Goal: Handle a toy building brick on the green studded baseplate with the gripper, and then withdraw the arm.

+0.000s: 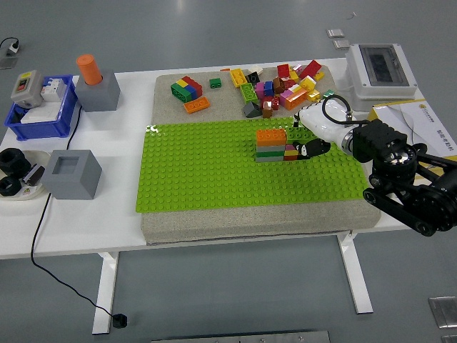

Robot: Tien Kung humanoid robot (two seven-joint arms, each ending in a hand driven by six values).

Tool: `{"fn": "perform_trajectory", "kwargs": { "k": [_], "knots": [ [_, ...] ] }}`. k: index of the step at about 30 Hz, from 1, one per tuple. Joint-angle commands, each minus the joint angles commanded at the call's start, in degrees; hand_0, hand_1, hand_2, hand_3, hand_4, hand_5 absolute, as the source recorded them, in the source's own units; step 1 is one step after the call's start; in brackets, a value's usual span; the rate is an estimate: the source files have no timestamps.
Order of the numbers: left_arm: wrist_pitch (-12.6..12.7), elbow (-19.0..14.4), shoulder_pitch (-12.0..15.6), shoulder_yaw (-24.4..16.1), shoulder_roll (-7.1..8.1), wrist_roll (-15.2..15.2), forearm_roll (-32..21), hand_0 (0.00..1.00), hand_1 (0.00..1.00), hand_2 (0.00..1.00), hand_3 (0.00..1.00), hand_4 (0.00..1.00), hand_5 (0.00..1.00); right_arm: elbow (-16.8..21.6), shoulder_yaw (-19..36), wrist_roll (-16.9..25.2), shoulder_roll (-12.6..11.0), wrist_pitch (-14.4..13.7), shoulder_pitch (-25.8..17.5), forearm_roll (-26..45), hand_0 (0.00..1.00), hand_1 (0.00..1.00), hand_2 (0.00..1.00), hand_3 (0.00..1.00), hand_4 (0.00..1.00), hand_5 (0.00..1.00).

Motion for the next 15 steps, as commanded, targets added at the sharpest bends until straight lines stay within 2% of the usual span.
{"fn": "perform_trajectory", "kwargs": {
  "k": [9,10,15],
  "knots": [
    [-0.02,0.00,-0.04,-0.01,0.07,-0.11,0.09,0.807,0.826,0.797,0.550,0.583,0.377,-0.68,-0.35,0.10,0.26,0.00,0.05,0.26,0.818,0.807,0.808,0.529,0.606,0.377],
    [-0.03,0.00,-0.05,-0.03,0.08,-0.11,0.12,0.807,0.826,0.795,0.551,0.583,0.374,-0.71,-0.35,0.11,0.26,-0.01,0.05,0.26,0.819,0.807,0.811,0.591,0.607,0.379],
    [-0.07,0.00,-0.07,-0.11,0.10,-0.11,0.28,0.807,0.826,0.795,0.551,0.583,0.374,-0.99,-0.38,0.20,0.36,-0.18,0.04,0.40,0.819,0.807,0.811,0.591,0.607,0.379]
  ]
}}
